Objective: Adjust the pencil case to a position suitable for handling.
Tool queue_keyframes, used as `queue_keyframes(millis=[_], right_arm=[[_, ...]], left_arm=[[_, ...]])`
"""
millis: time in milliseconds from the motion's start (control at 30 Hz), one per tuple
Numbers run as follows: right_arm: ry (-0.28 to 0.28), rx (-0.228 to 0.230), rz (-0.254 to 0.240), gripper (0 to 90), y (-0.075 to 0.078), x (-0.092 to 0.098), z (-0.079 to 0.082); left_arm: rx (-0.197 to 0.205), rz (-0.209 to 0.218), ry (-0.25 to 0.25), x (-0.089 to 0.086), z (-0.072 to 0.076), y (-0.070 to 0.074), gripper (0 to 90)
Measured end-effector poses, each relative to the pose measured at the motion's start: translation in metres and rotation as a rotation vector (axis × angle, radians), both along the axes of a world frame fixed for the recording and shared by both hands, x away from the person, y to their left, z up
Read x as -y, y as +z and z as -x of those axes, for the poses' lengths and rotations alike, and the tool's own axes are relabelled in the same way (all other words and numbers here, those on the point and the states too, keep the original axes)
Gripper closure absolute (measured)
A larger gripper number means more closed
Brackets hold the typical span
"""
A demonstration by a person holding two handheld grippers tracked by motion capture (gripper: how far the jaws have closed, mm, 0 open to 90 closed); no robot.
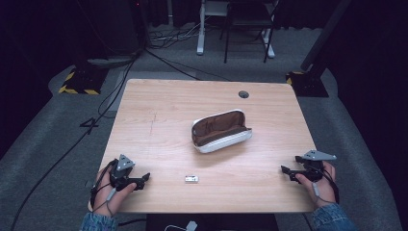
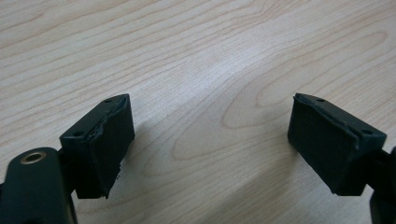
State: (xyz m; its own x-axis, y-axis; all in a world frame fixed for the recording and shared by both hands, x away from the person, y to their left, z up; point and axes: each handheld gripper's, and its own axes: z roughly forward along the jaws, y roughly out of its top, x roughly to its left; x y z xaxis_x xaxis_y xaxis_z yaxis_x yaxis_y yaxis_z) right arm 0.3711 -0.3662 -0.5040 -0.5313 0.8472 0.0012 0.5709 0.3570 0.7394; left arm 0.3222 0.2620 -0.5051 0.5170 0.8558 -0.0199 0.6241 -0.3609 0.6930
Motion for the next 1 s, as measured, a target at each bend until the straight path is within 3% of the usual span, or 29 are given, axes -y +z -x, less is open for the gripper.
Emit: queue_keyframes(millis=[167,333,600,1000], right_arm=[[0.001,-0.001,0.0,19.9,0.0,0.0,0.0],[0.001,-0.001,0.0,19.9,0.0,0.0,0.0],[0.002,0.0,0.001,19.9,0.0,0.0,0.0],[0.002,0.0,-0.001,20.0,0.0,0.0,0.0]], left_arm=[[-0.025,-0.013,-0.005,0.001,0.0,0.004,18.1],[-0.028,0.02,-0.003,0.005,0.0,0.013,22.2],[0.009,0.045,-0.018,0.017,0.004,0.03,23.6],[0.051,0.058,-0.101,0.045,0.012,0.049,24.0]])
